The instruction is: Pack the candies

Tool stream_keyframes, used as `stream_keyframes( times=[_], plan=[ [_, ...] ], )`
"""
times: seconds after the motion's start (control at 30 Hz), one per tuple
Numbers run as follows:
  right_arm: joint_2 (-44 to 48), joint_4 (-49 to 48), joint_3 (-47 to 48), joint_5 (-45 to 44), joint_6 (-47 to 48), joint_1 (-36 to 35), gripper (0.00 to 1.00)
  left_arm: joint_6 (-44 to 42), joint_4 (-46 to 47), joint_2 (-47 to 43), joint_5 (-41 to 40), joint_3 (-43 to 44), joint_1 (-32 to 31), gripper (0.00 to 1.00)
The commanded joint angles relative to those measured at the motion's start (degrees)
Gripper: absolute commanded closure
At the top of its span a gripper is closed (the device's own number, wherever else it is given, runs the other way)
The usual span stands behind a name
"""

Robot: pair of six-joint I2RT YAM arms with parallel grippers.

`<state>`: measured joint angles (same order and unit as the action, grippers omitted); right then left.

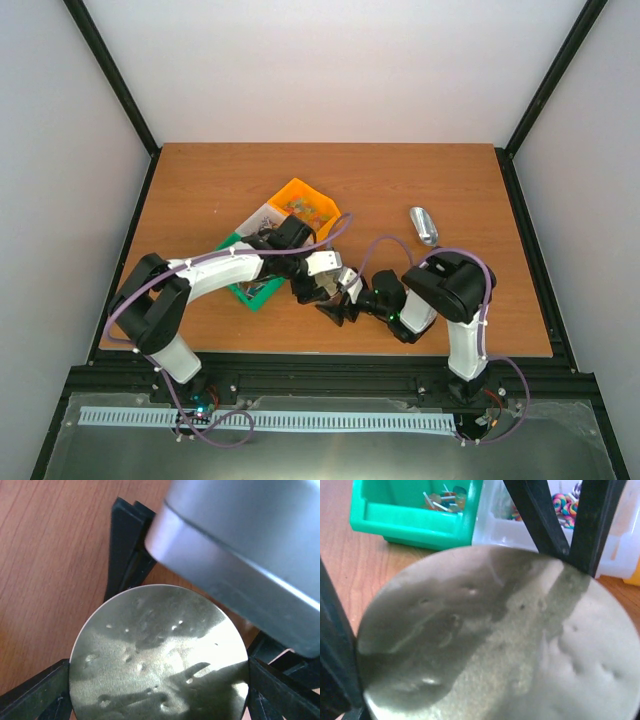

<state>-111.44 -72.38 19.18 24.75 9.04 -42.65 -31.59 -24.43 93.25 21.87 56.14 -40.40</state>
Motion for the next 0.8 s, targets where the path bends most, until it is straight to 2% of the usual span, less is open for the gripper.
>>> stream_keyframes(
  times=[0.0, 0.2, 0.43, 0.77],
  plan=[
    [-3.45, -5.35, 0.54, -2.07, -1.05, -0.59, 0.04, 6.94, 1.72, -0.28, -5.45, -2.47, -0.19, 0.39],
    [-4.48, -6.78, 2.06, 1.15, -0.94, -0.59, 0.19, 3.25, -1.57, 0.30, -1.17, -1.68, -0.71, 0.41],
    [-4.32, -7.04, 0.18, 6.67, 3.35, -0.51, 0.41, -9.28, -10.20, 1.60, 3.77, 0.46, -0.74, 0.48],
    [-2.73, -5.07, -0.23, 13.47, 3.33, -0.32, 0.53, -26.57, -15.97, 2.35, 4.48, 2.81, -0.82, 0.52]
  ],
)
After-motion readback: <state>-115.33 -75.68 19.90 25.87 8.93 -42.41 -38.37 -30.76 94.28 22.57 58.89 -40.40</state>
